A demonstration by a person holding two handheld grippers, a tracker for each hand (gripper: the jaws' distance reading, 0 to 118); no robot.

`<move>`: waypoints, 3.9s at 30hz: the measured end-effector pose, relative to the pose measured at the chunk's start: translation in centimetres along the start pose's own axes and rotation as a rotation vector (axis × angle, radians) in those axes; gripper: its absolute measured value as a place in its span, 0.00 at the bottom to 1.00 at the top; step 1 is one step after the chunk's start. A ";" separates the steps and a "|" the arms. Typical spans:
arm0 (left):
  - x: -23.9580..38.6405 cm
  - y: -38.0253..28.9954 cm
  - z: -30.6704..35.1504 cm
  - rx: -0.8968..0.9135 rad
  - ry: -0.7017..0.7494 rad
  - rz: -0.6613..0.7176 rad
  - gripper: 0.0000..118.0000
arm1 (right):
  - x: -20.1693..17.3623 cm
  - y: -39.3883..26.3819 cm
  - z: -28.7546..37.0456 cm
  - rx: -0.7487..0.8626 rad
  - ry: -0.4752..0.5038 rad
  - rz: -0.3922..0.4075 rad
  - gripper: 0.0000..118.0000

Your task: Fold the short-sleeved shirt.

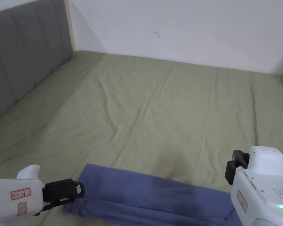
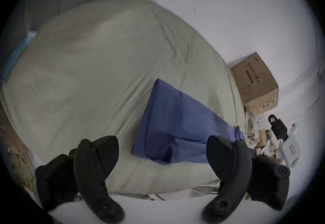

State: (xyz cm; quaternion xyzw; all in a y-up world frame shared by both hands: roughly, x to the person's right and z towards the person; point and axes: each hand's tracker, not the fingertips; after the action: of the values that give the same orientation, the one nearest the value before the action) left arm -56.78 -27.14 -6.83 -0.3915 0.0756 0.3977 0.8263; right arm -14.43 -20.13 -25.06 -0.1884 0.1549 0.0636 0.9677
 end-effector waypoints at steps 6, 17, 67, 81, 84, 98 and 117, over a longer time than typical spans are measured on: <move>-9.4 4.0 -7.7 -0.017 -0.208 0.189 0.90 | -2.0 0.0 -1.5 -0.045 0.028 0.036 0.01; -9.5 3.3 -10.4 -0.068 -0.178 0.229 0.04 | -2.8 -0.7 -3.2 -0.134 0.044 0.038 0.01; 6.1 4.7 -9.7 -0.125 -0.333 -0.033 0.00 | 7.9 -2.8 -2.5 -0.205 -0.034 -0.253 0.01; 20.7 -2.6 -22.1 -0.375 -0.430 -0.204 0.00 | 13.8 -4.1 -1.2 -0.204 -0.110 -0.347 0.01; 22.5 -4.0 -23.2 -0.405 -0.399 -0.266 0.09 | 14.9 -4.6 -1.0 -0.214 -0.130 -0.367 0.01; 21.8 0.2 -13.4 -0.176 -0.347 -0.266 0.82 | 15.9 -5.3 -0.6 -0.222 -0.094 -0.403 0.01; 19.6 -3.4 -21.3 -0.311 -0.102 -0.334 0.00 | 17.0 -6.6 -0.4 -0.254 -0.080 -0.428 0.01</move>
State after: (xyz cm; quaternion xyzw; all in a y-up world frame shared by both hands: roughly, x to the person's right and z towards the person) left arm -37.24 -31.74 -27.91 -0.5006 -0.0947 0.2814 0.8131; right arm 2.66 -25.31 -28.65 -0.3344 0.0636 -0.1164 0.9330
